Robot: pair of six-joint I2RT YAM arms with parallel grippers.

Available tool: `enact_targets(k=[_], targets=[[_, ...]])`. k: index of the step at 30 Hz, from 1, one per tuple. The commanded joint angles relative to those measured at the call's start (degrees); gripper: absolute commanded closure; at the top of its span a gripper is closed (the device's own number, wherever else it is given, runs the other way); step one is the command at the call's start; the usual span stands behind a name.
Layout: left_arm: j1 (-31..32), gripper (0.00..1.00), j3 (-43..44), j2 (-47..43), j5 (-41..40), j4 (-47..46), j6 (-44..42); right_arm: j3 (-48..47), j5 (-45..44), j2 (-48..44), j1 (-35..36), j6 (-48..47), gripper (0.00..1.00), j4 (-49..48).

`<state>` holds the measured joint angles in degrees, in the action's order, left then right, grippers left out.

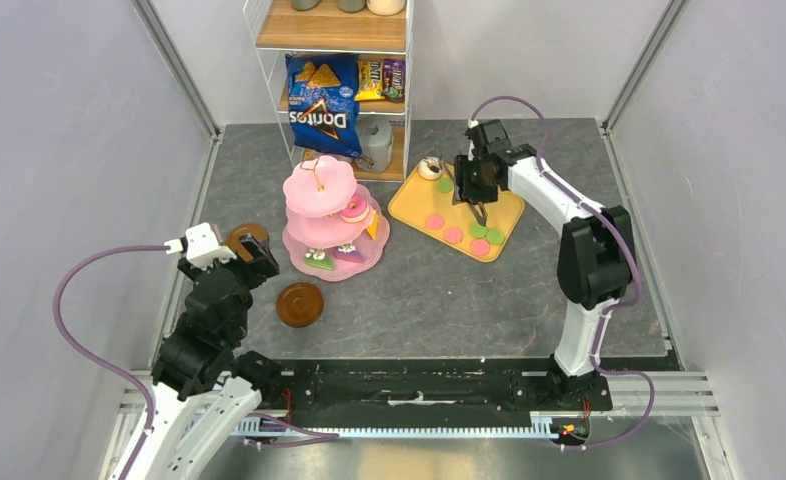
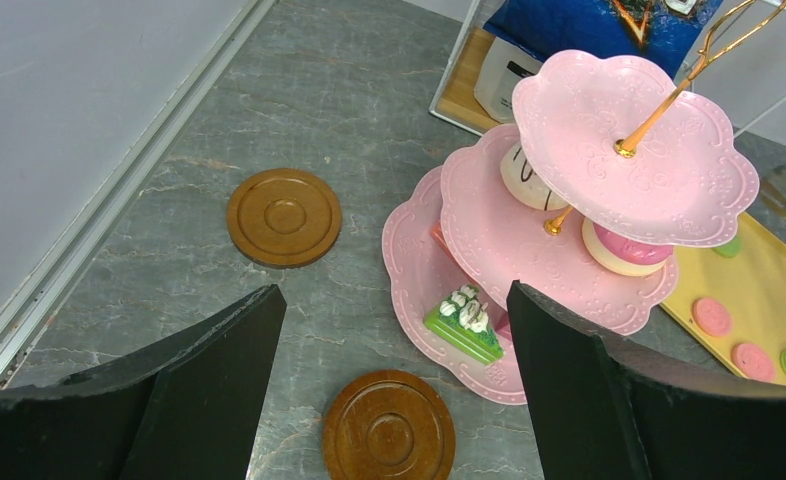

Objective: Serve the afternoon tea

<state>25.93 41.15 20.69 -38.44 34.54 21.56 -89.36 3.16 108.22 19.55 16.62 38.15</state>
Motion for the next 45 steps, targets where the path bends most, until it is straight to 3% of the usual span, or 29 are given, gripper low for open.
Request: enact_targets(k=[1,20,29,45], targets=[[-0.4,0.10,-0.1,0.0,0.4,-1.8,1.1,-5.7,2.1,3.2,-0.6,0.9,0.42,-2.4],[-0.4,0.10,-0.1,0.2,0.6,-2.0,1.0,-16.5,10.7,16.8,-1.9,-0.1,0.45,2.6],[-0.4,0.10,-0.1,0.2,0.7,-2.1,0.9,-11.7,14.0,11.5,-1.9,-1.3,0.46,7.2],[-0.4,0.10,-0.2,0.4,0.8,-2.1,0.9,-12.5,9.6,8.0,-1.9,-3.2,0.49,12.0]])
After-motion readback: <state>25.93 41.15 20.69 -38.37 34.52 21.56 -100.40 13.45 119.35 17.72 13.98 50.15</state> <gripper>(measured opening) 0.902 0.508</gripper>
